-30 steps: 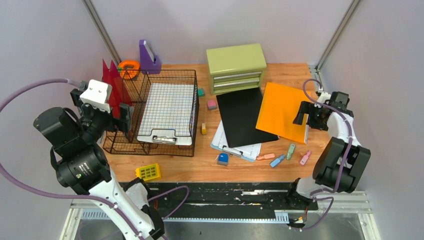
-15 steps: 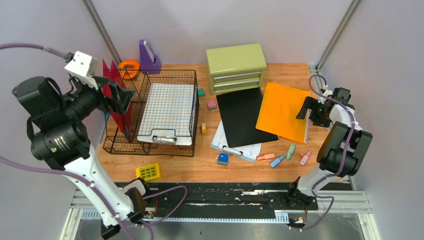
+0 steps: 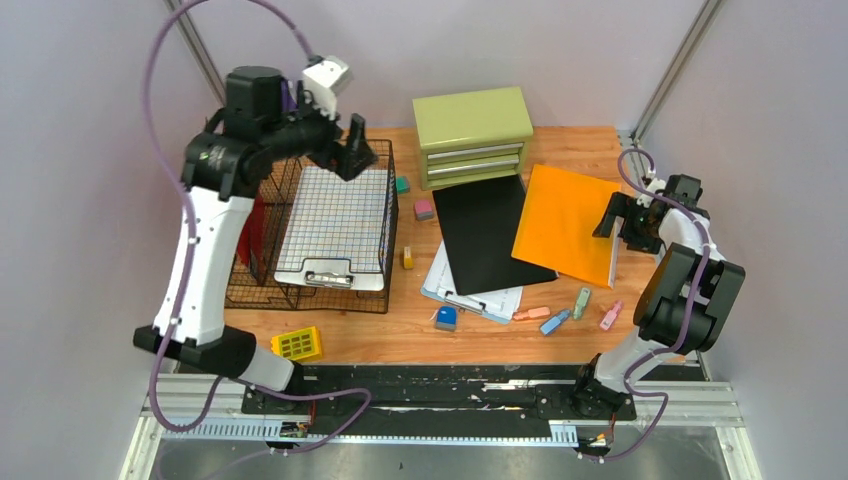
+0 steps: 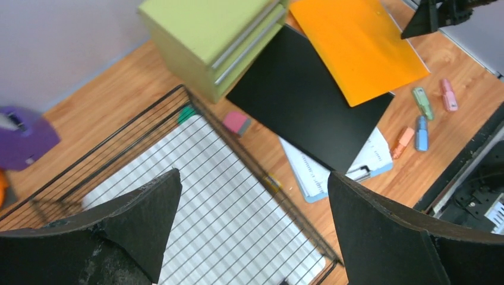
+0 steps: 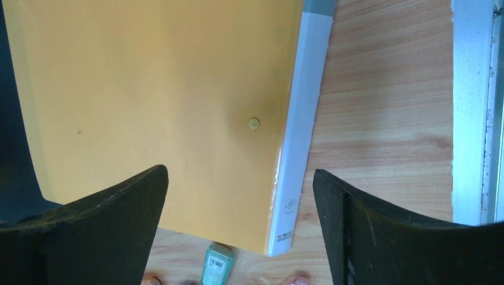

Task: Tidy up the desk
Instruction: Pick up the folder from the corner of the board.

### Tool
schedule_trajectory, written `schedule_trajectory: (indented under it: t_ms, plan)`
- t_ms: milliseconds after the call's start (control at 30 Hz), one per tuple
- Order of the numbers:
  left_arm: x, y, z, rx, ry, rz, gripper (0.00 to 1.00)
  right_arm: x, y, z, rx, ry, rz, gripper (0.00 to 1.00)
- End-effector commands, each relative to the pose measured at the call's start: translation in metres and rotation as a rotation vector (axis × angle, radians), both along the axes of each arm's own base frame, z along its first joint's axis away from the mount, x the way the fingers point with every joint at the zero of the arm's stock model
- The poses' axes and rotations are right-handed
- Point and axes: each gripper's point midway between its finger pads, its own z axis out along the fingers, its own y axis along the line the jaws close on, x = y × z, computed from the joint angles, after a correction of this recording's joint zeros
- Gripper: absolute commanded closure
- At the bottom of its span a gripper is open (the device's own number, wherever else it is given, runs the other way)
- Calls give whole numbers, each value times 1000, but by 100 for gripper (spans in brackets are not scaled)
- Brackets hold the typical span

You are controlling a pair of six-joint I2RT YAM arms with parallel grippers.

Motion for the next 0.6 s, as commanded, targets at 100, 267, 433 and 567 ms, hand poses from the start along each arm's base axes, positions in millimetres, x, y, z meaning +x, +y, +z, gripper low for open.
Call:
schedule_trajectory:
  t_ms: [100,267,433,567]
  plan:
    - [40,-98,-23,-43,2,-98,0,7,-10,7,-55,-43,-17,7]
    - [57,-175,-70,-55,103,-168,0,10,-8,-3,-28,-30,-24,7]
    - [68,-231,-126,-87,250,-203,0,8,-4,-15,-3,-12,-11,7]
    - [72,-268,-182,-77,350,-240,0,6,-3,-24,0,6,-6,8]
